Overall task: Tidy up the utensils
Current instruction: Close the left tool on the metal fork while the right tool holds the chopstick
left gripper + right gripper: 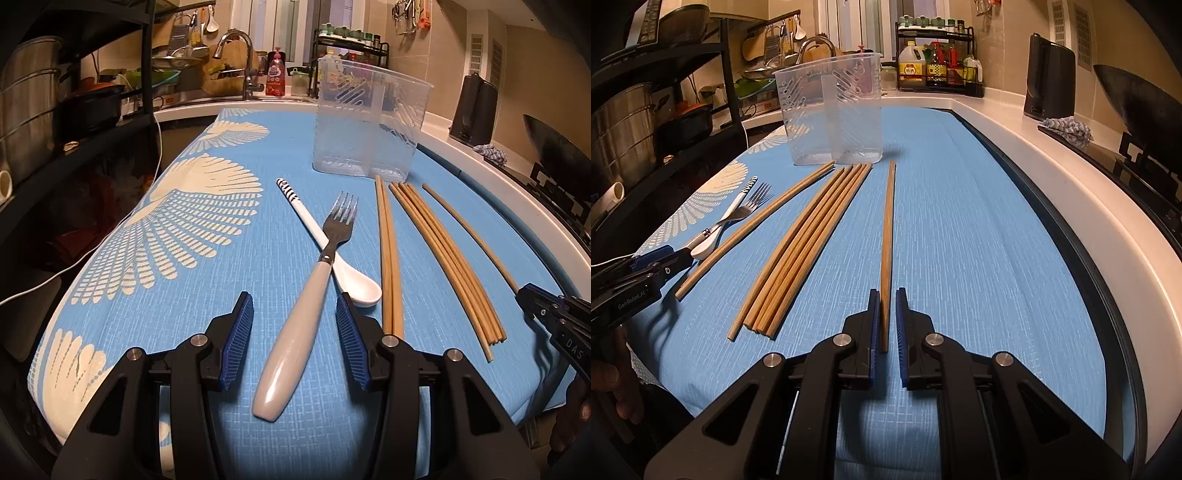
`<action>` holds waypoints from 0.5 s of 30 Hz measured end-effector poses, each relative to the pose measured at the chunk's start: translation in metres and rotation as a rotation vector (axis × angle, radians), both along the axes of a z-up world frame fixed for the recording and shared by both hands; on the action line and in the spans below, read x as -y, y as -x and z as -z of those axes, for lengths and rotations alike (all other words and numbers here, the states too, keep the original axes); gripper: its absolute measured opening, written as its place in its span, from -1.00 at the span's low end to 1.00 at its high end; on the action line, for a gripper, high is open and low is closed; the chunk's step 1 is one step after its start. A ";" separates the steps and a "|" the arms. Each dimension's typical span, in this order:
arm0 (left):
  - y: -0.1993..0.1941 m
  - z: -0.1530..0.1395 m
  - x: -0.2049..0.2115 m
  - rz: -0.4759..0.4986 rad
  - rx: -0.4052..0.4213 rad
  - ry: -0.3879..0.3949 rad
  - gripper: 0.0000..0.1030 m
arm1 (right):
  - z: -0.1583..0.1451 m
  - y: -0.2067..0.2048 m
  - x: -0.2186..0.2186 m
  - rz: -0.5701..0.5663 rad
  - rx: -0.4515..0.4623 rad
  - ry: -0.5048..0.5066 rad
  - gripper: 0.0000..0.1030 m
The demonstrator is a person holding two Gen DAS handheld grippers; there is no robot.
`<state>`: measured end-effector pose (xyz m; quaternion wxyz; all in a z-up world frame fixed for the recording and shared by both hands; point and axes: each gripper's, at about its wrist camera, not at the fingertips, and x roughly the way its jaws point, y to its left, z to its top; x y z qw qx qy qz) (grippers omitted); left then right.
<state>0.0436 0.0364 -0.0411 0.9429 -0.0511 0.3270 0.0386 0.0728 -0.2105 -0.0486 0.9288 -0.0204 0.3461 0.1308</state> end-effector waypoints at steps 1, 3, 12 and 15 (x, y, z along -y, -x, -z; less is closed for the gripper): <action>0.000 0.000 0.001 0.008 0.002 -0.003 -0.50 | 0.000 0.000 0.000 -0.002 0.000 0.001 -0.89; 0.000 0.000 0.001 0.020 0.003 0.000 -0.56 | -0.001 0.000 -0.001 0.001 -0.002 0.001 -0.90; 0.016 -0.017 -0.006 0.043 0.038 0.029 -0.68 | -0.021 0.012 0.000 0.071 0.017 -0.055 -0.90; 0.019 -0.024 -0.009 0.045 0.058 0.030 -0.68 | -0.028 0.016 -0.004 0.060 0.033 -0.042 -0.90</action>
